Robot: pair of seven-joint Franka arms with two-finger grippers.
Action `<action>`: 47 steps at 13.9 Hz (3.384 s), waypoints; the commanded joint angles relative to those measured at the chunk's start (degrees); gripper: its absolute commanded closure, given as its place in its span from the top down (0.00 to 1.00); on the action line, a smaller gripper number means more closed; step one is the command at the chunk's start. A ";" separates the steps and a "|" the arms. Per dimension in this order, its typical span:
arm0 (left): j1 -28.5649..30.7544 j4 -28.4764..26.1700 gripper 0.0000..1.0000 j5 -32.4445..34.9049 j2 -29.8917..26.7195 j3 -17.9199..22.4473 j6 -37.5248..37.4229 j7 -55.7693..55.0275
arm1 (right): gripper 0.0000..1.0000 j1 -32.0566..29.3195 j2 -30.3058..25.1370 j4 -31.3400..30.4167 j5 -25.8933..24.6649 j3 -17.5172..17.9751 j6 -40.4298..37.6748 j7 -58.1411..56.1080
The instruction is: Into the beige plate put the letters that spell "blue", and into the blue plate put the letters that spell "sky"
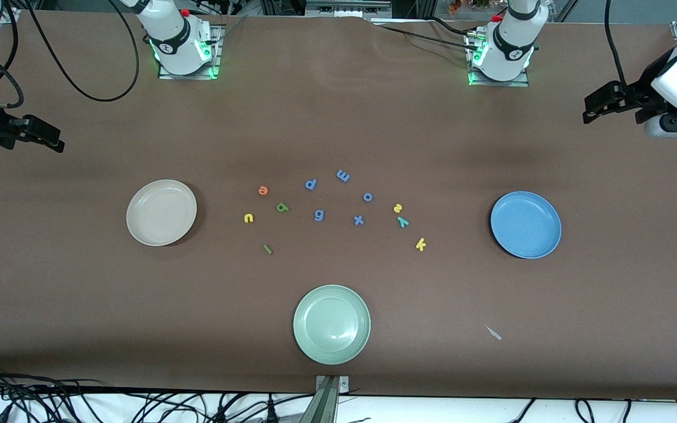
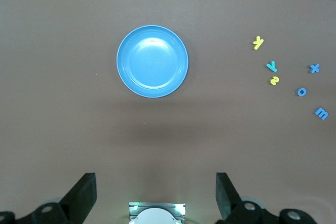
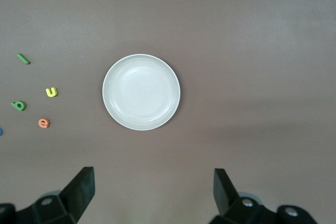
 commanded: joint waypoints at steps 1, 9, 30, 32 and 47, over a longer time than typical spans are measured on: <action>0.03 1.45 1.00 -1.31 0.41 -0.07 -1.31 -0.47 | 1.00 -0.25 0.45 1.22 0.39 0.06 -0.37 -0.60; 0.12 1.45 1.00 -1.22 0.41 0.19 -1.14 -0.47 | 1.00 -0.25 0.45 1.22 0.39 0.06 -0.37 -0.60; -1.02 0.57 1.00 -3.77 10.33 -6.22 8.53 -4.85 | 1.00 -0.25 0.71 1.04 0.31 0.06 -0.20 -0.95; -1.02 0.40 1.00 -3.42 12.09 -7.54 10.80 -5.21 | 1.00 0.01 1.85 1.22 0.13 0.23 -0.29 -1.91; -14.91 -12.53 1.00 -2.98 28.88 -3.24 41.48 -5.04 | 1.00 14.94 28.03 1.49 2.94 0.85 23.60 5.35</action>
